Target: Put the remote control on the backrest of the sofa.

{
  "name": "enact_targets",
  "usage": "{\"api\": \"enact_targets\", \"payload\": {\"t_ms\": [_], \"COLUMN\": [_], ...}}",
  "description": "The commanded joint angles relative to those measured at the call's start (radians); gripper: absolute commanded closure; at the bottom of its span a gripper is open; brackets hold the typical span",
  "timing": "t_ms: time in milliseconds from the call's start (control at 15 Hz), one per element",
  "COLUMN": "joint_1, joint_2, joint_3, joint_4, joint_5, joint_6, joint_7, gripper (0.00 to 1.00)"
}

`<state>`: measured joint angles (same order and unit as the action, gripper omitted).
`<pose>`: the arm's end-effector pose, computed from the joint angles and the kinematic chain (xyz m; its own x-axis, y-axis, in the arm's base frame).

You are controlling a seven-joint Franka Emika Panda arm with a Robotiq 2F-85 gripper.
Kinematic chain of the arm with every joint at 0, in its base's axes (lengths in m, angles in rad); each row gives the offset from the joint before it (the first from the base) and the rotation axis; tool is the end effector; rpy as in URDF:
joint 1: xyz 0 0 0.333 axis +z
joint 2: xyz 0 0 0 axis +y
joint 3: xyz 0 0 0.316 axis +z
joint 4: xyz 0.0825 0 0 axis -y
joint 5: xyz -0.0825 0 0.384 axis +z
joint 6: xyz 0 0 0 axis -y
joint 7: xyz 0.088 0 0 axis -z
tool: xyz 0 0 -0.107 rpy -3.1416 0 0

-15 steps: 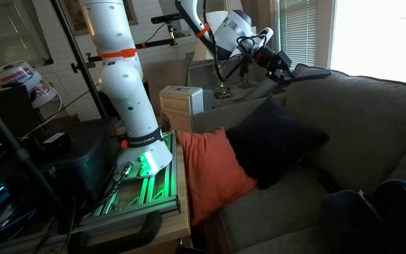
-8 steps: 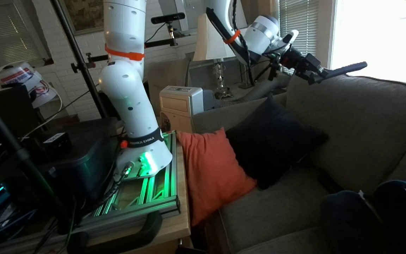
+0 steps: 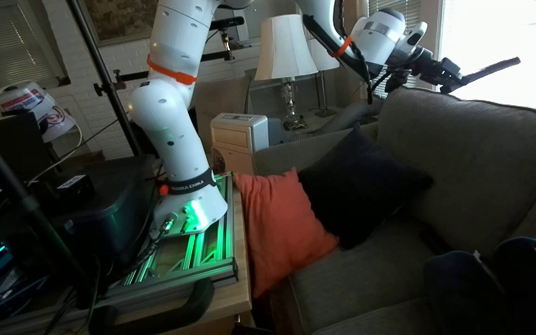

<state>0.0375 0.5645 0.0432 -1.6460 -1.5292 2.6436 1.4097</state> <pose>0.7020 0.0788 0.3134 0.6455 0.1305 0.7525 -0.2383 -0.9017 0.3607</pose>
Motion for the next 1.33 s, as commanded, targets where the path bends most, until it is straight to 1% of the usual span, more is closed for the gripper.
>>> {"api": "enact_targets", "payload": {"t_ms": [0,200,467,667,867,1267], "joint_1": [-0.02,-0.012,-0.006,-0.003,-0.005,-0.012], "joint_2": [0.102,0.173,0.281,0.364,0.418,0.507], "joint_3": [0.016,0.024,0.033,0.034,0.049,0.09], "joint_4": [0.152,0.206,0.294,0.401,0.466,0.57], "joint_5": [-0.016,-0.004,-0.022,-0.023,0.013,0.072], "joint_6": [0.145,0.209,0.285,0.332,0.336,0.306], "joint_7": [0.035,0.018,0.034,0.024,-0.017,-0.107], "gripper": [0.7,0.7,0.7,0.7,0.7,0.7]}}
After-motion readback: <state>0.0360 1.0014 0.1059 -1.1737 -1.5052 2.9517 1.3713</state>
